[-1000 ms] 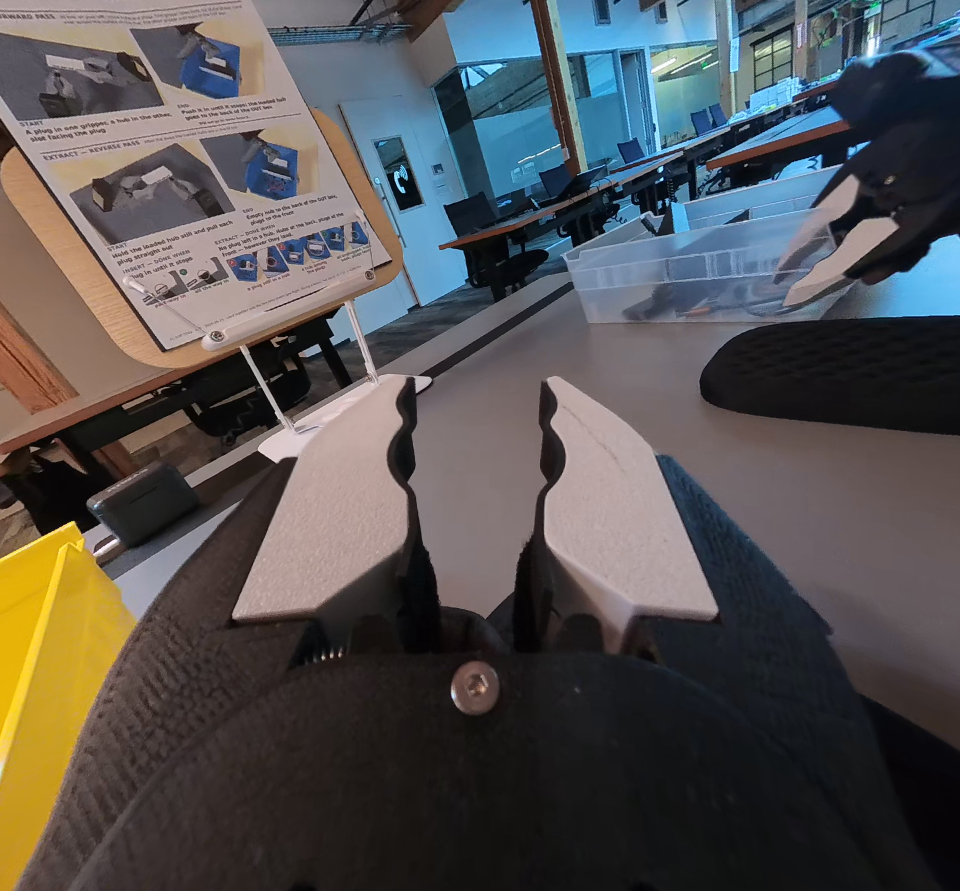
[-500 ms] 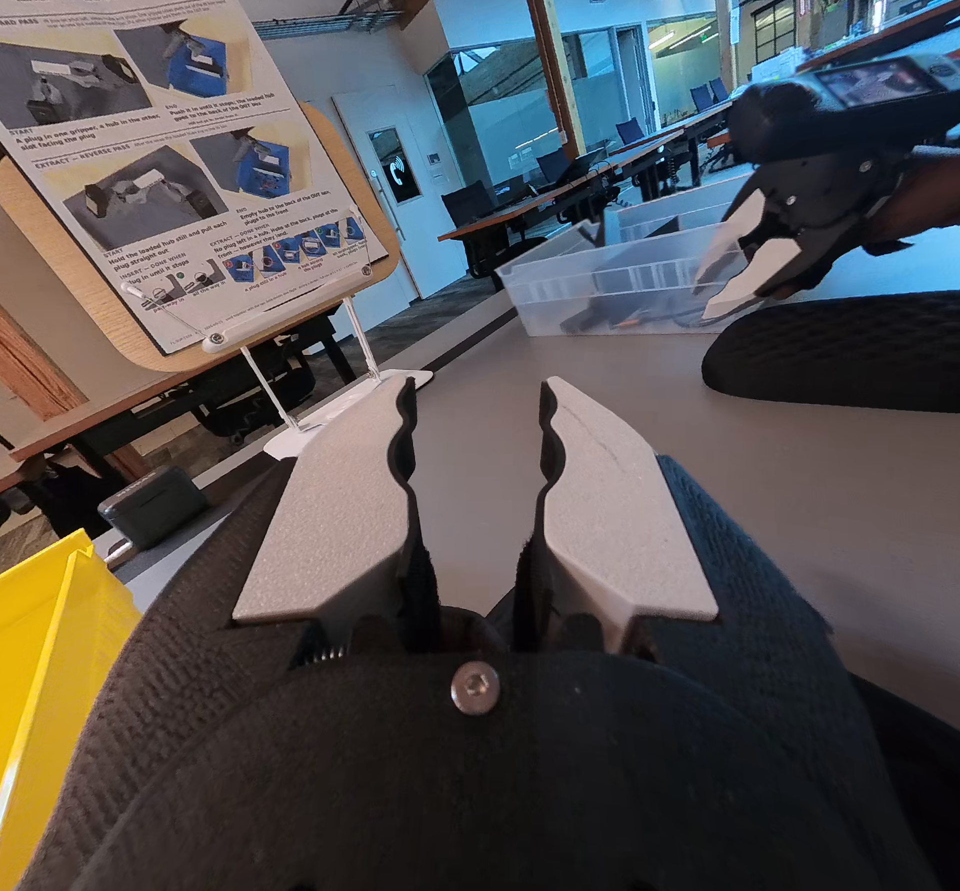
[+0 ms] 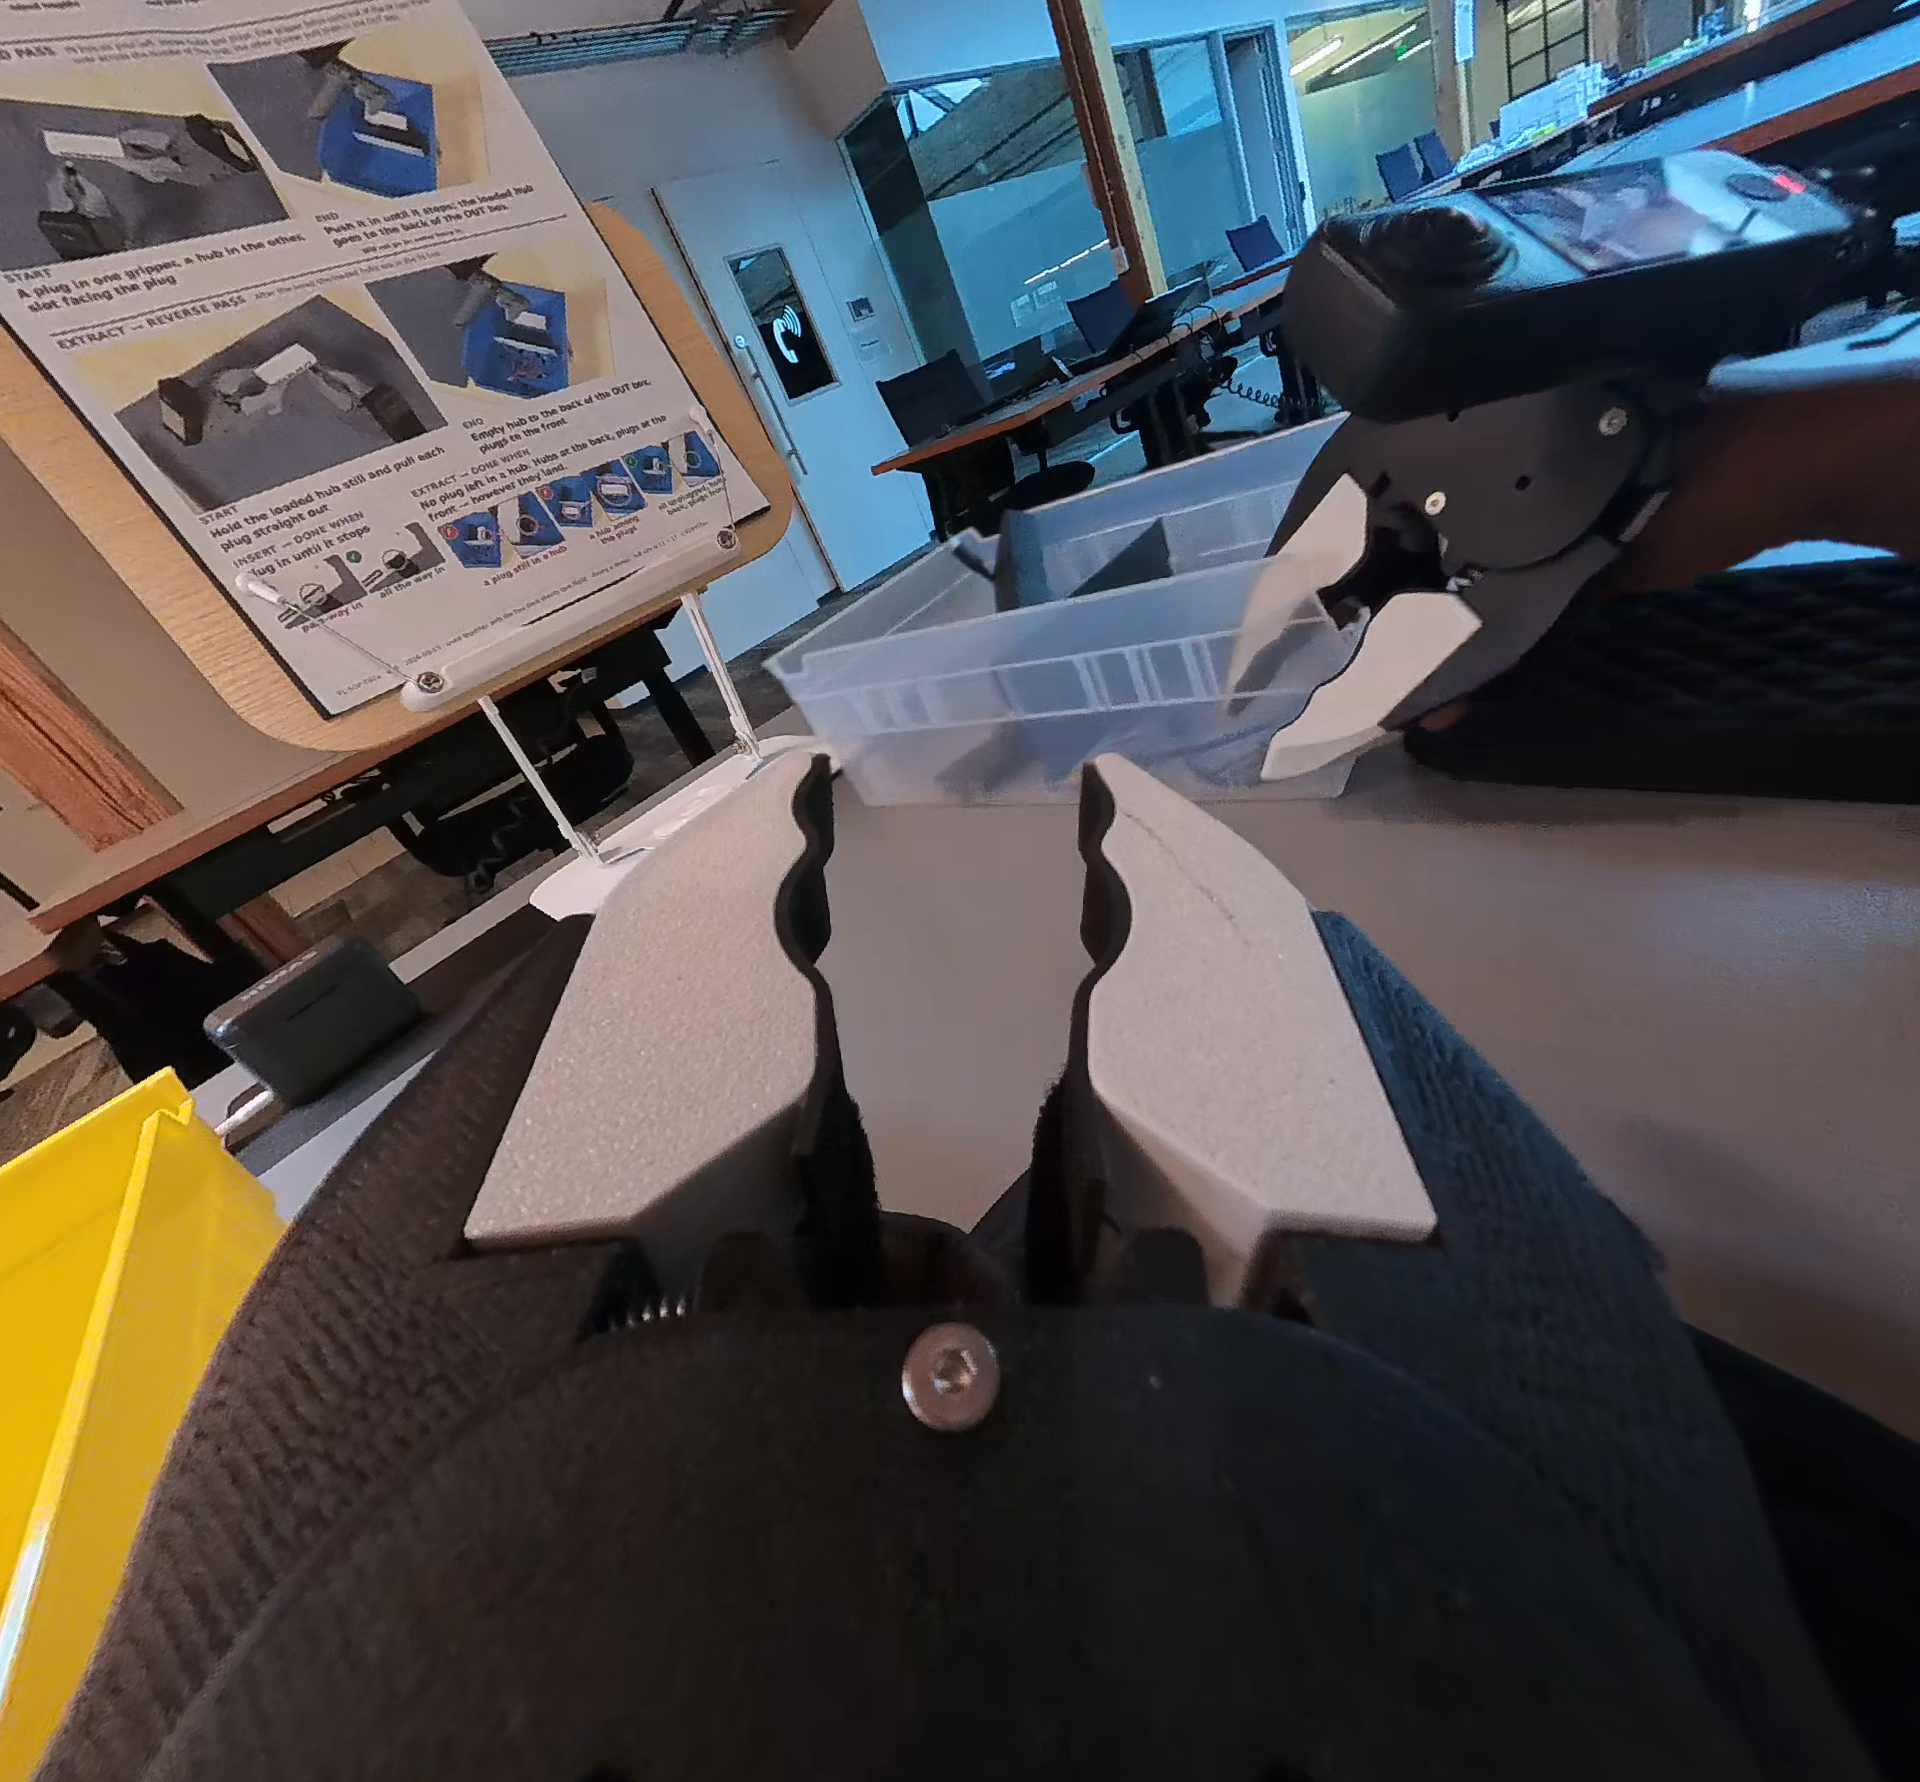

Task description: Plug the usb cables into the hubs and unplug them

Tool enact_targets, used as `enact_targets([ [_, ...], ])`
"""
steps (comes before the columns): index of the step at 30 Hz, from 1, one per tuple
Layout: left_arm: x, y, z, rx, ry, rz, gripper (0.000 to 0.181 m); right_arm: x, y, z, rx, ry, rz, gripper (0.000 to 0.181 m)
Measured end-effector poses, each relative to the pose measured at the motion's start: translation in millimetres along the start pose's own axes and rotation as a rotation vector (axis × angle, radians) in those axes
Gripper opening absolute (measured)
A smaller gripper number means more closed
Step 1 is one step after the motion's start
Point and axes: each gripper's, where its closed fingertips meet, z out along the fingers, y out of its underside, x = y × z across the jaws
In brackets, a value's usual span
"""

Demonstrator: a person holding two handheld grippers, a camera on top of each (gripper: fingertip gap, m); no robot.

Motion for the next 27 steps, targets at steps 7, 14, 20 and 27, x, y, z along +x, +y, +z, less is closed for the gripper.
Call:
enact_targets([
  [7, 0.0, -1.5, -0.8, 0.005, 0.000, 0.004, 0.046, -29.8, -41.0, 4.6, 0.096, -0.013, -0.051, 0.027],
  [14, 0.3, -3.0, -1.3, 0.012, 0.000, 0.006, 0.046, -43.2, -66.9, 11.6, 0.164, -0.035, -0.026, 0.026],
  [20, -1.3, -5.2, -2.8, 0.023, -0.004, 0.002, 0.046, -50.6, -81.6, 15.5, 0.216, -0.058, -0.032, 0.024],
  [27, -9.9, -14.9, -7.9, 0.089, -0.027, -0.068, 0.045, -58.5, -93.1, 16.2, 0.287, -0.095, -0.058, 0.022],
])
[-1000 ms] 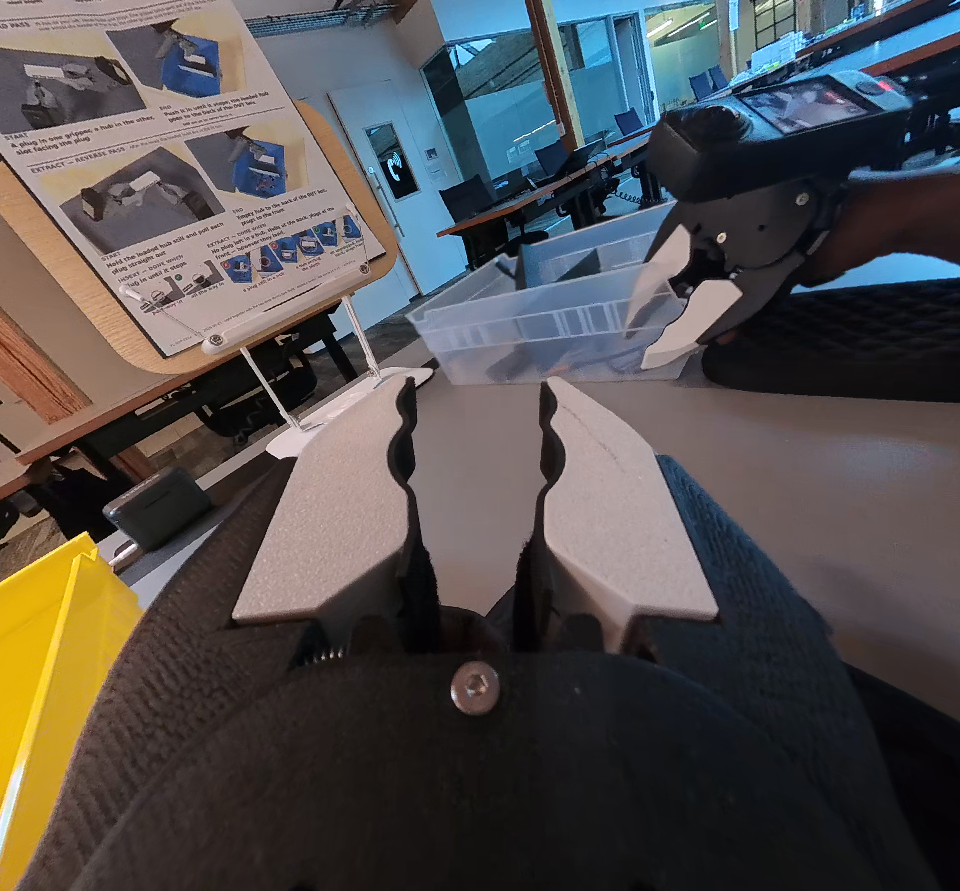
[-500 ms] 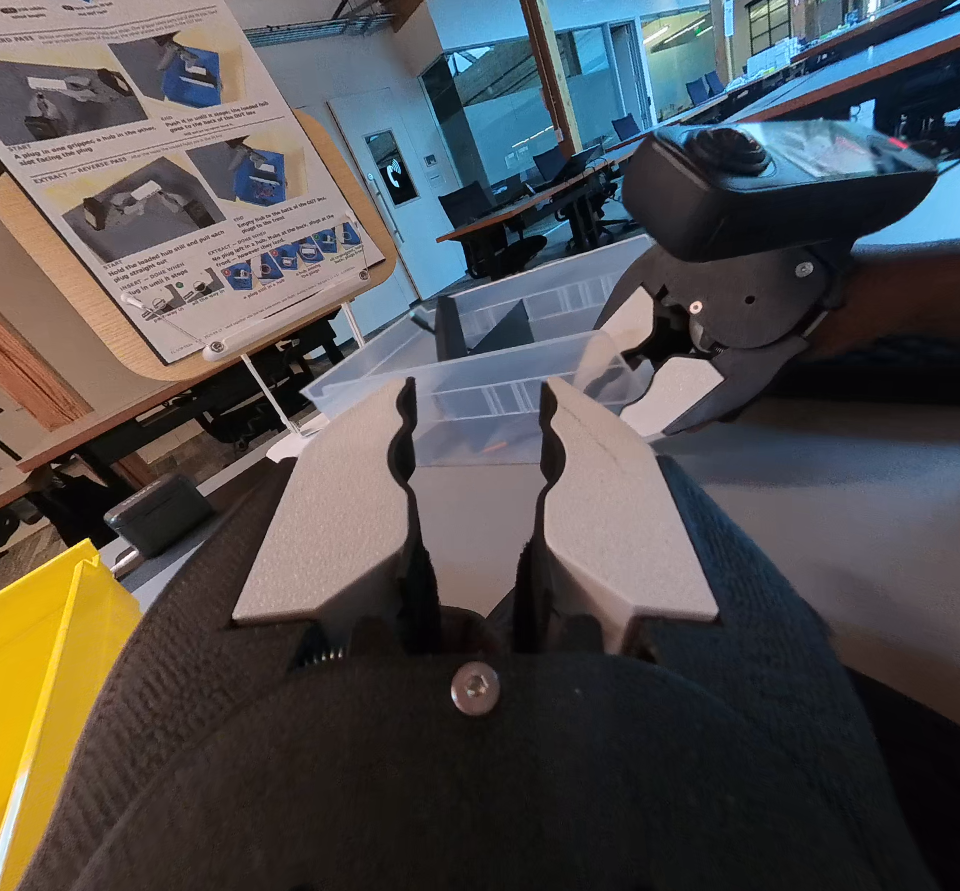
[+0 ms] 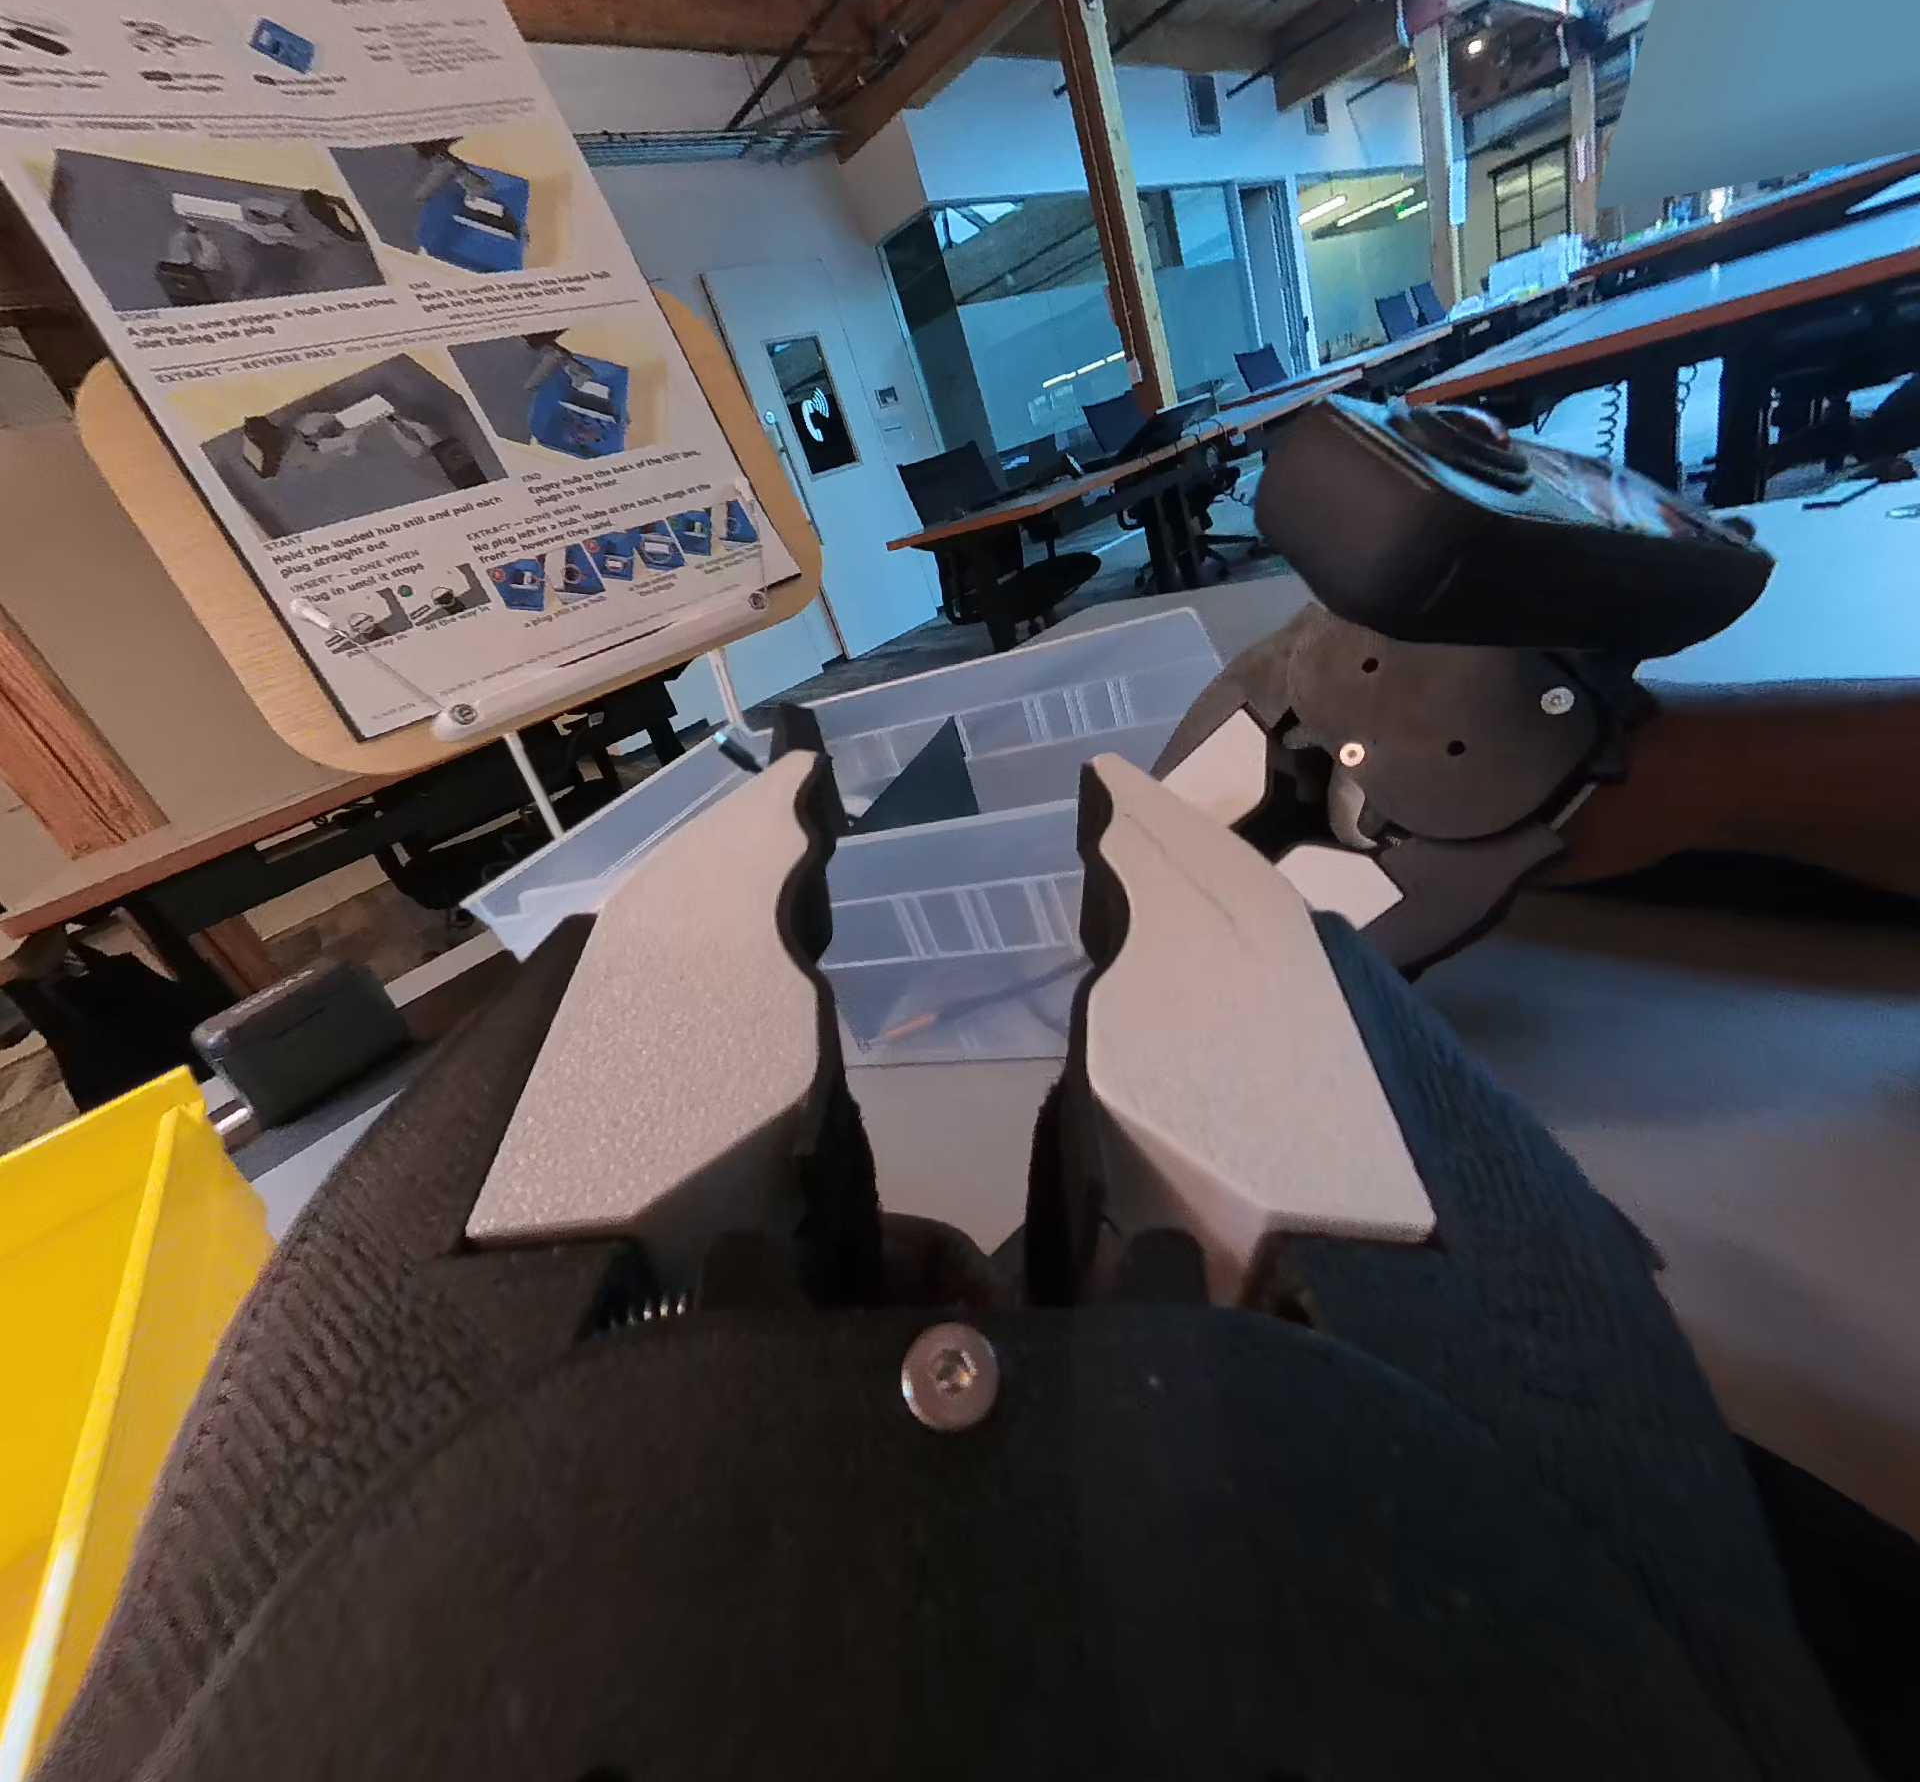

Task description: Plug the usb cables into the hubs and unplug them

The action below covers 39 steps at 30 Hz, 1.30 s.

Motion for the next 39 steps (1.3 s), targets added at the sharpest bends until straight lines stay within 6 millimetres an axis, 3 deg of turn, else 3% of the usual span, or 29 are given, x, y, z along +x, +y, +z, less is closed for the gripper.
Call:
enact_targets([
  [9, -9.4, -14.4, -7.9, 0.049, -0.013, -0.060, 0.045, -6.9, -20.8, 17.7, 0.014, -0.019, -0.007, 0.023],
  [14, -24.6, -58.8, -36.6, 0.149, -0.028, -0.094, 0.045, -10.8, -32.8, 28.4, 0.022, -0.027, -0.017, 0.025],
  [16, -51.8, -70.8, -64.6, 0.146, -0.141, -0.026, 0.045, -11.9, -37.8, 33.4, 0.023, -0.035, -0.019, 0.026],
  [18, -97.9, -70.2, -106.1, 0.103, -0.349, -0.007, 0.045, -14.6, -43.6, 38.4, 0.029, -0.069, -0.007, 0.028],
  [21, -171.0, -41.7, -190.6, 0.003, -0.713, -0.093, 0.046, -27.0, -55.7, 40.1, 0.083, -0.171, 0.037, 0.043],
  [23, -195.6, -17.1, -238.9, -0.063, -0.860, -0.165, 0.051, -34.1, -65.6, 40.3, 0.163, -0.207, 0.046, 0.049],
  [25, -208.0, 9.0, -269.7, -0.125, -0.946, -0.226, 0.055, -35.2, -69.0, 42.8, 0.178, -0.192, 0.021, 0.046],
  [27, -208.9, 42.0, -277.5, -0.226, -0.928, -0.298, 0.056, -35.2, -70.5, 45.1, 0.162, -0.170, -0.002, 0.045],
  [30, -202.0, 82.5, -271.5, -0.387, -0.855, -0.394, 0.054, -37.6, -69.6, 44.1, 0.146, -0.160, -0.049, 0.044],
  [32, -203.7, 85.2, -272.8, -0.436, -0.890, -0.356, 0.045, -36.3, -74.8, 36.9, 0.160, -0.141, -0.036, 0.043],
  [35, -191.7, 88.6, -277.1, -0.565, -0.841, -0.314, 0.011, -35.8, -99.8, 19.9, 0.270, -0.120, 0.068, 0.051],
  [37, -169.8, 92.1, -275.8, -0.660, -0.725, -0.397, 0.010, -35.2, -114.7, 8.0, 0.338, -0.102, 0.121, 0.051],
  [39, -165.1, 89.0, -278.4, -0.685, -0.713, -0.384, 0.024, -26.6, -128.3, -5.9, 0.414, -0.020, 0.125, 0.049],
])
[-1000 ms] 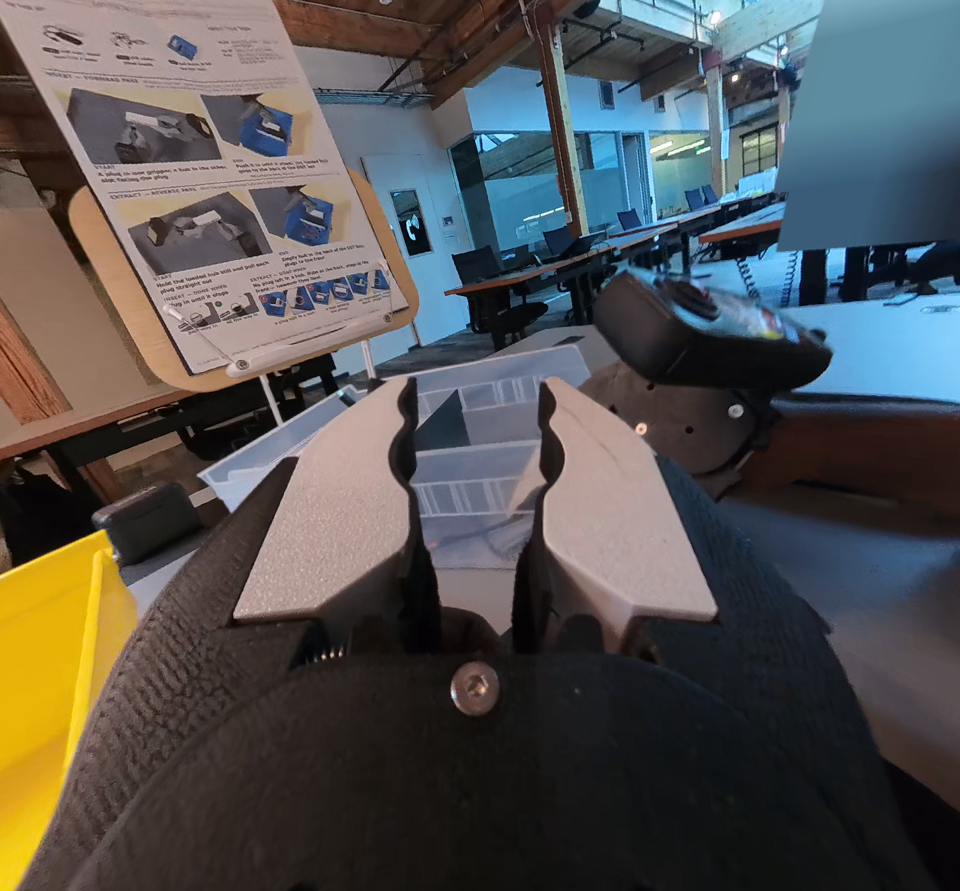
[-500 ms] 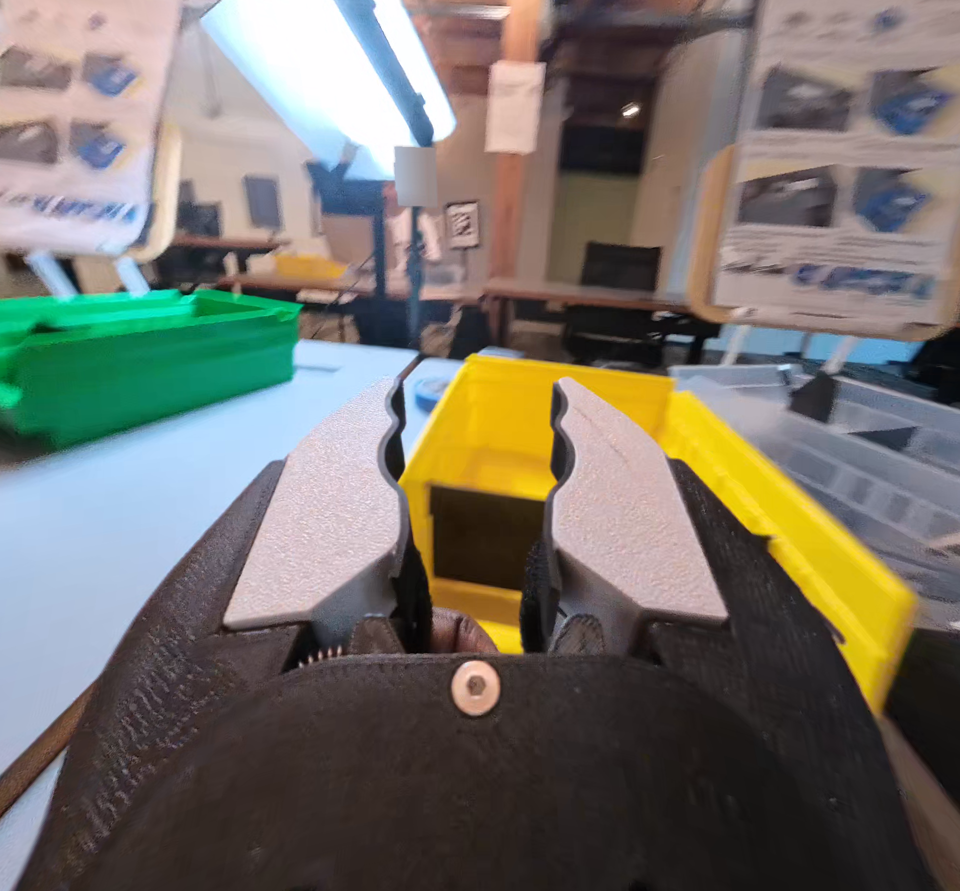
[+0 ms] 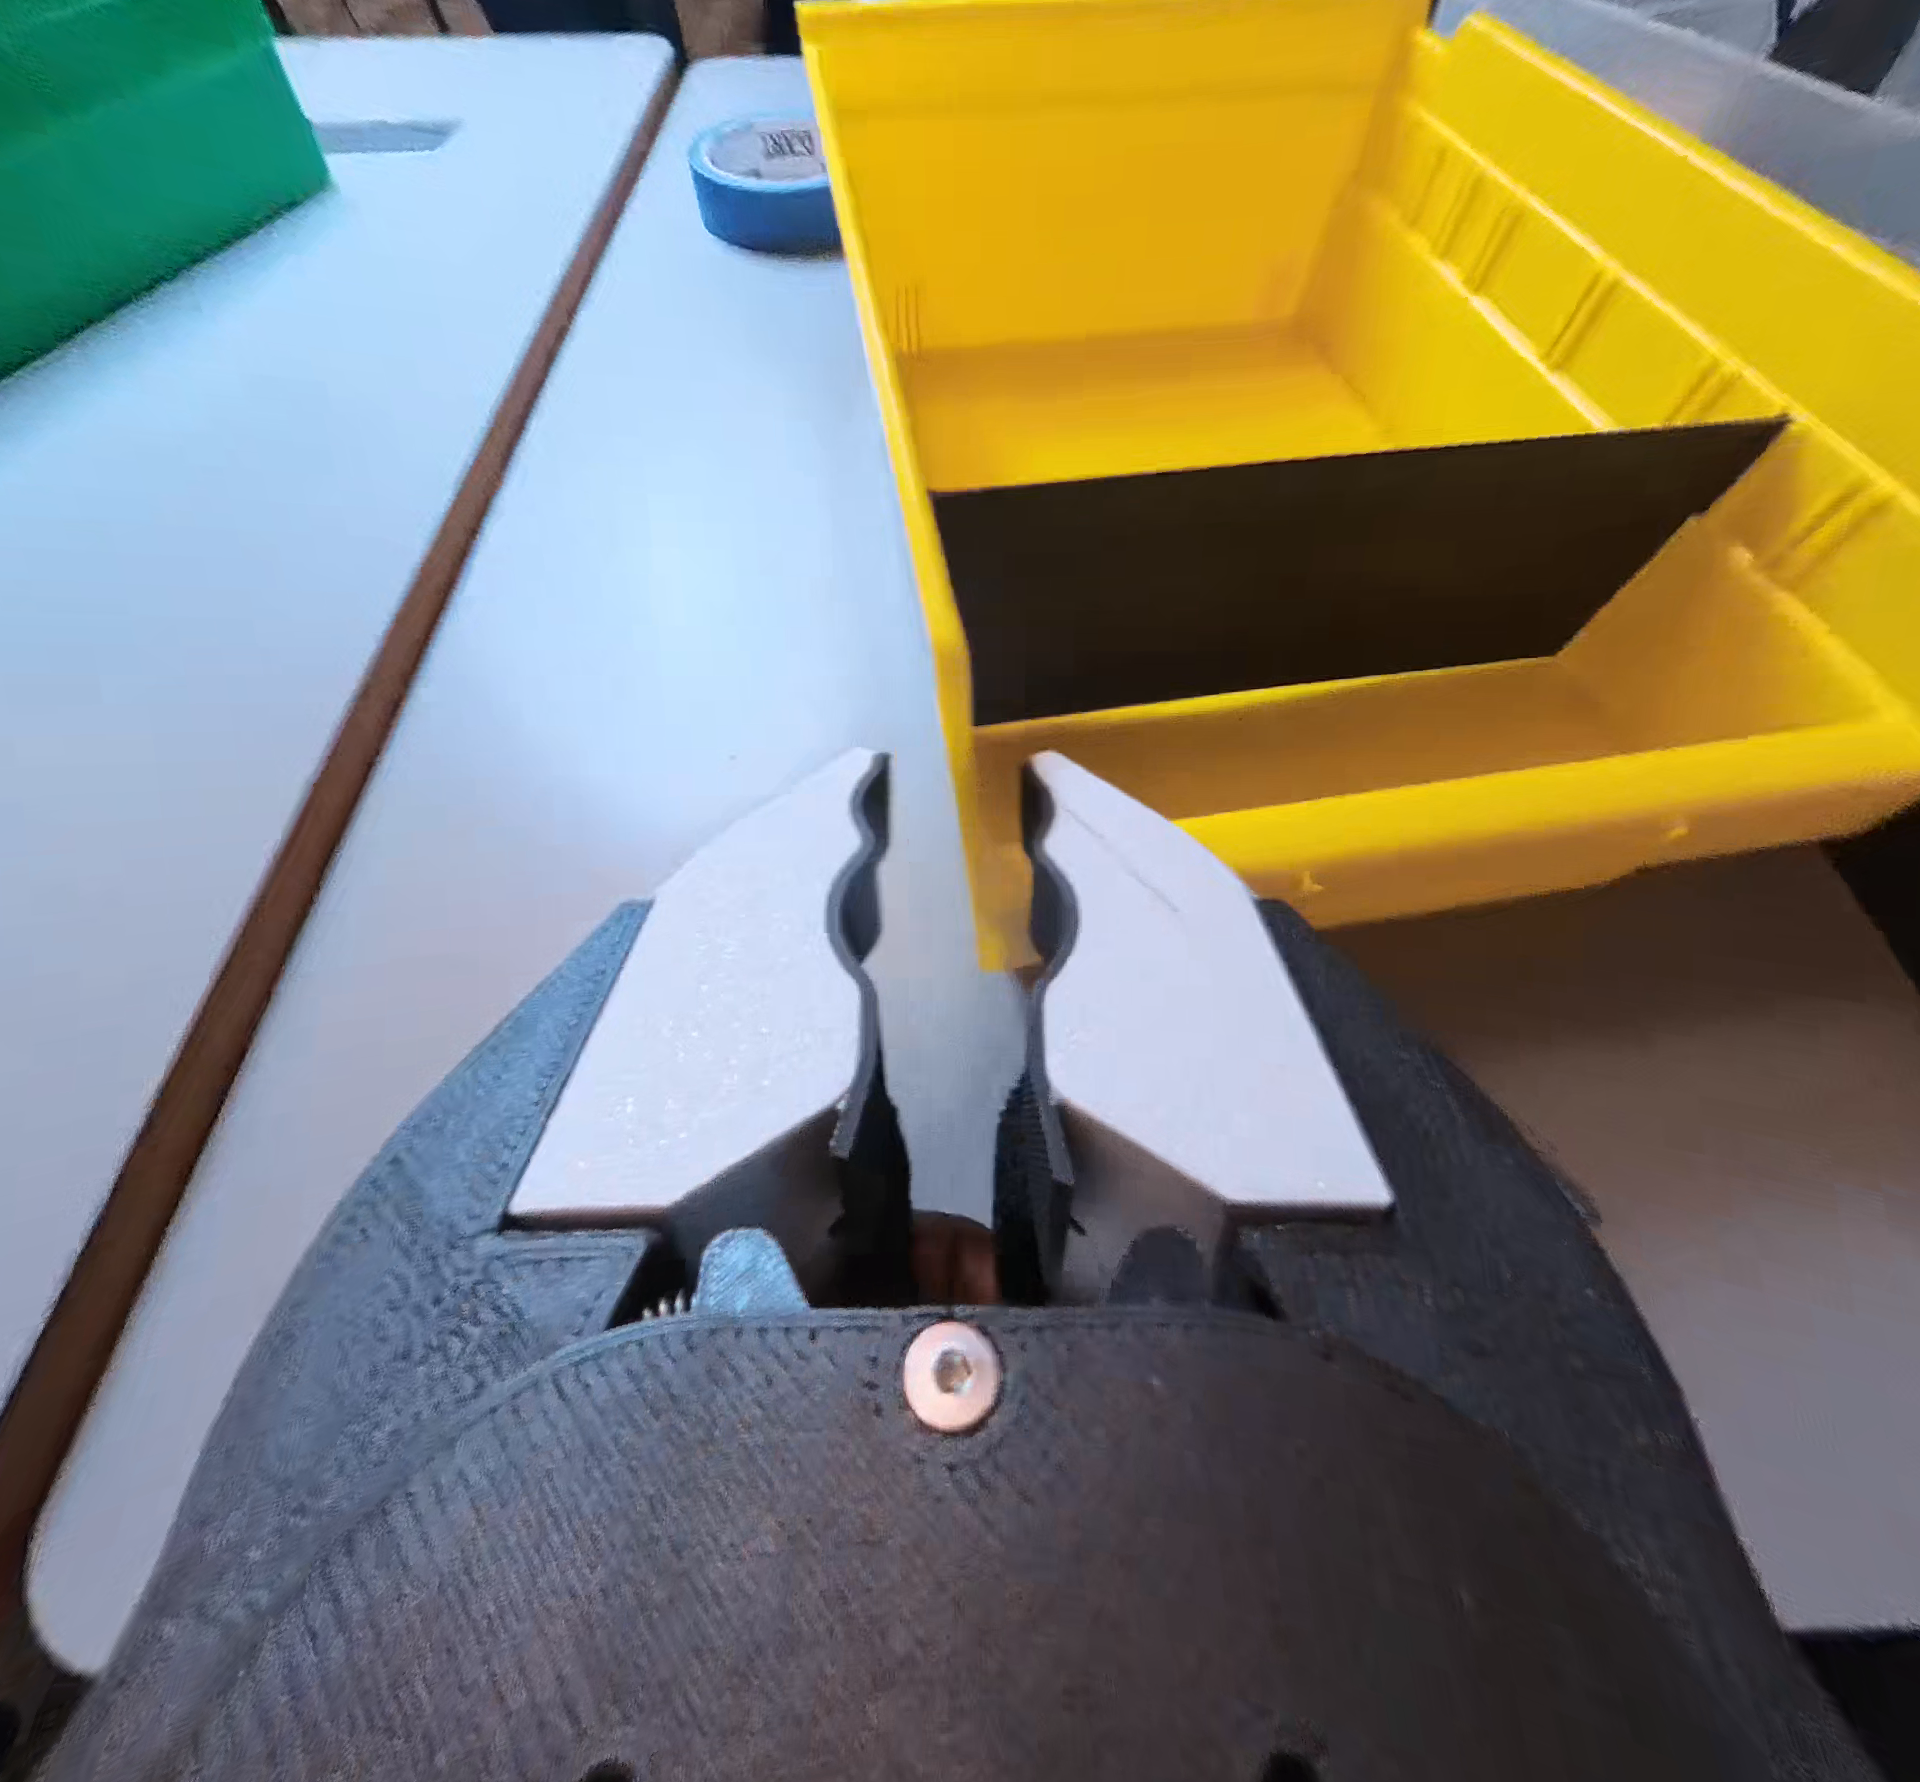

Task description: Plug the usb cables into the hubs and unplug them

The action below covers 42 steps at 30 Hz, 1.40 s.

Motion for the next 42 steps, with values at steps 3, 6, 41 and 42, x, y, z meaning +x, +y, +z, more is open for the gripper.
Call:
enact_targets([
  [3, -6.2, -18.9, 3.3, 0.143, -0.060, 0.028, 0.045, -11.9, -29.6, -6.6, 0.123, -0.013, 0.018, 0.044],
  [6, 10.5, -22.5, 11.1, 0.169, 0.020, 0.031, 0.027, -52.5, -43.5, 2.3, 0.159, -0.182, 0.175, 0.046],
  [41, 154.1, -184.8, -54.3, 0.820, -0.156, 0.199, 0.008, 88.3, -74.7, -80.9, 0.235, 0.469, -0.054, 0.021],
  [42, 175.7, -190.8, -49.5, 0.824, -0.090, 0.183, 0.009, 100.9, -65.9, -97.6, 0.205, 0.506, -0.050, 0.021],
])
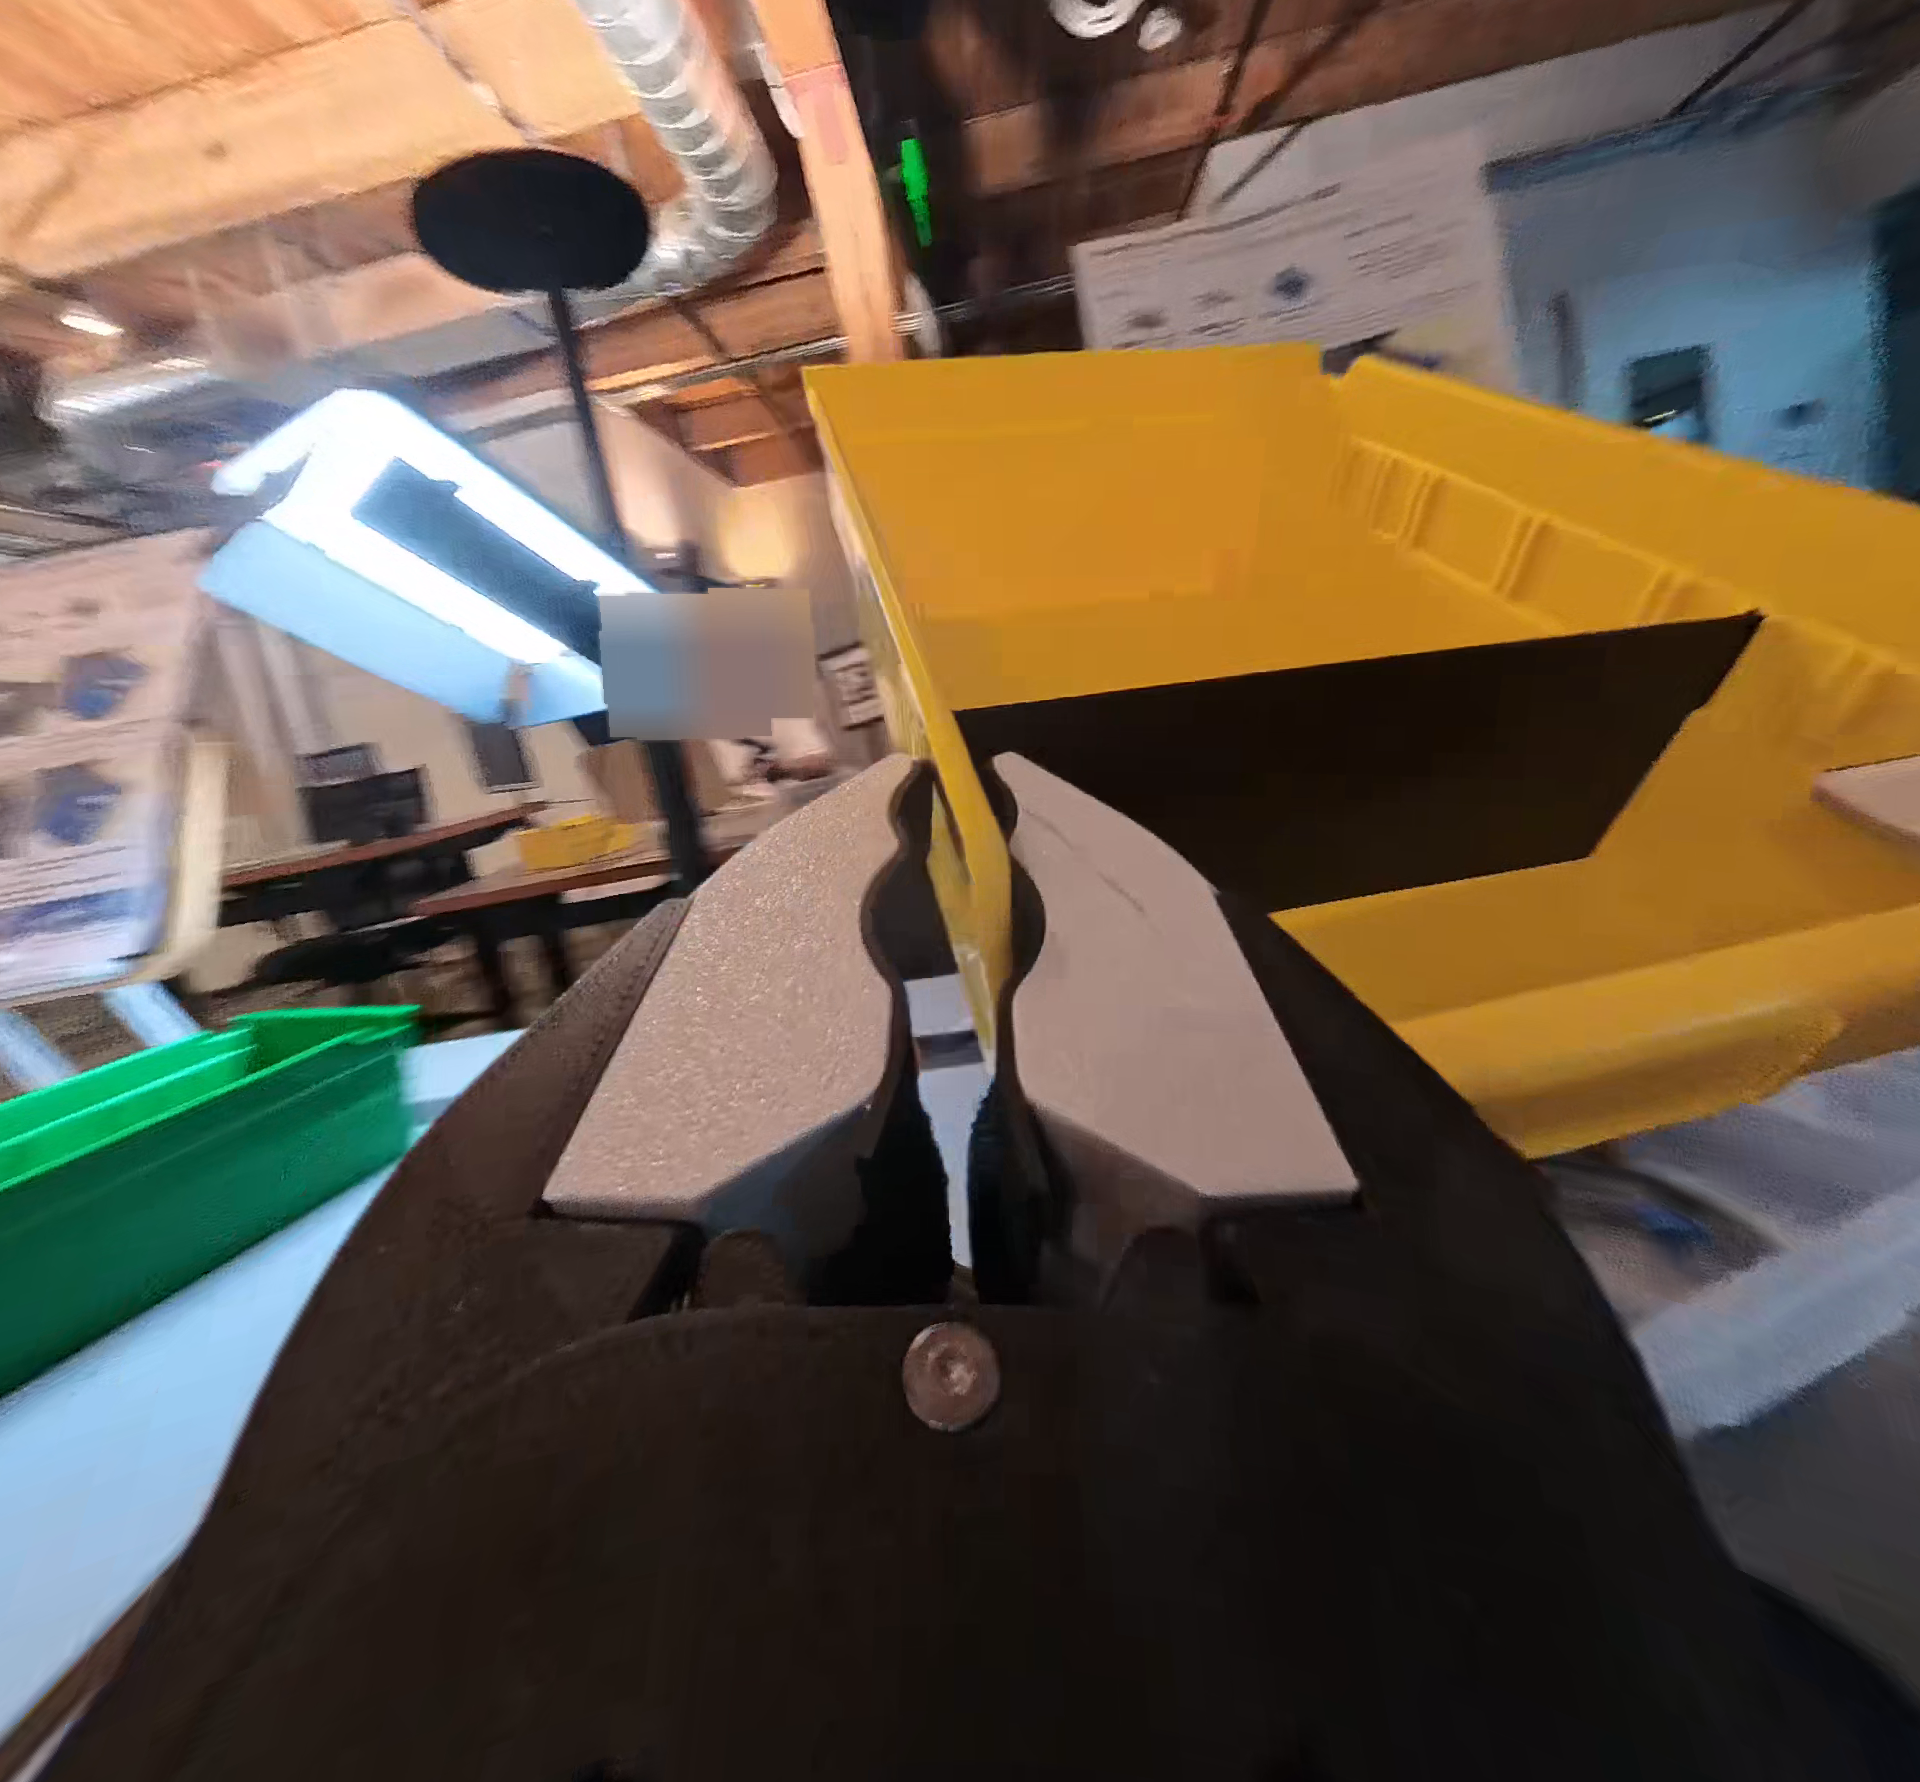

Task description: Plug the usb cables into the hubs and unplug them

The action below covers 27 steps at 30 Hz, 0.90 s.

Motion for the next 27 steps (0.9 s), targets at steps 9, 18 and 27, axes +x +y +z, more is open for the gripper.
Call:
enact_targets([
  [9, 204.5, -15.5, 46.9, -0.055, 0.415, -0.131, 0.016, 154.5, 75.4, -115.3, -0.258, 0.378, 0.015, 0.015],
  [18, 374.3, 2.2, 55.4, -0.150, 0.731, -0.126, 0.020, 239.0, 165.5, -216.2, -0.512, 0.615, 0.052, 0.012],
  [27, 458.4, 69.3, 64.5, -0.323, 0.814, -0.101, 0.015, 251.1, 254.8, -249.0, -0.762, 0.596, 0.144, 0.014],
])
